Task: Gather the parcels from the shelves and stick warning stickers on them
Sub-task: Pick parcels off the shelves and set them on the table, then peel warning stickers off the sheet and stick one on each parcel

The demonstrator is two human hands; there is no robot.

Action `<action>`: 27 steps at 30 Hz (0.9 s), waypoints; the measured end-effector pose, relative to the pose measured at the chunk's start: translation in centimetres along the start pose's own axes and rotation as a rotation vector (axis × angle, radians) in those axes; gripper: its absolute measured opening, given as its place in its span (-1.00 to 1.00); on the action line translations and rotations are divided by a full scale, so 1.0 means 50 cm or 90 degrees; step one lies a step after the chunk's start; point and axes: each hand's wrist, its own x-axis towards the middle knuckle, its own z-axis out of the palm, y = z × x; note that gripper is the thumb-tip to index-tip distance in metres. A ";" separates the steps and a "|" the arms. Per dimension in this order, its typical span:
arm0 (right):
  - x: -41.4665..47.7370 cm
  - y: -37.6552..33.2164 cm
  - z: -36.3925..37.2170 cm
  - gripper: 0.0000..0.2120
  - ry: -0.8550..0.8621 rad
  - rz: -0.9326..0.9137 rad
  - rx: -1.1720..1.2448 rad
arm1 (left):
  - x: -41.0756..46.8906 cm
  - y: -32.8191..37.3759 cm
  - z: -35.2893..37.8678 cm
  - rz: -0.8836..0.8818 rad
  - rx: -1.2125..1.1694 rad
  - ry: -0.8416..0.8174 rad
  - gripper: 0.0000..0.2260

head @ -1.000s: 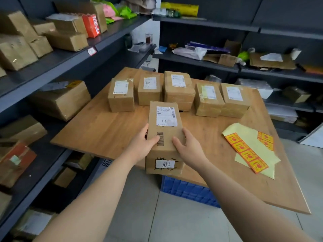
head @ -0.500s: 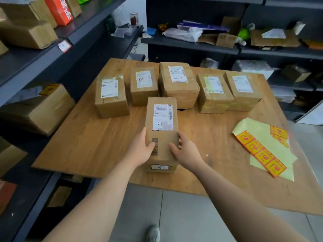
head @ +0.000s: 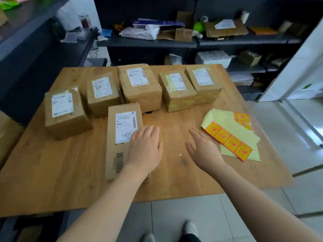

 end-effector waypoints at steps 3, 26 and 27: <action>0.004 0.086 -0.031 -0.48 0.002 0.041 -0.031 | 0.049 0.073 0.027 0.039 -0.001 -0.020 -0.53; 0.168 0.499 -0.006 -0.47 -0.194 -0.008 -0.097 | 0.401 0.331 0.345 -0.111 -0.116 -0.199 -0.61; 0.168 0.506 -0.002 -0.46 -0.194 -0.022 -0.099 | 0.405 0.328 0.351 -0.125 -0.139 -0.192 -0.62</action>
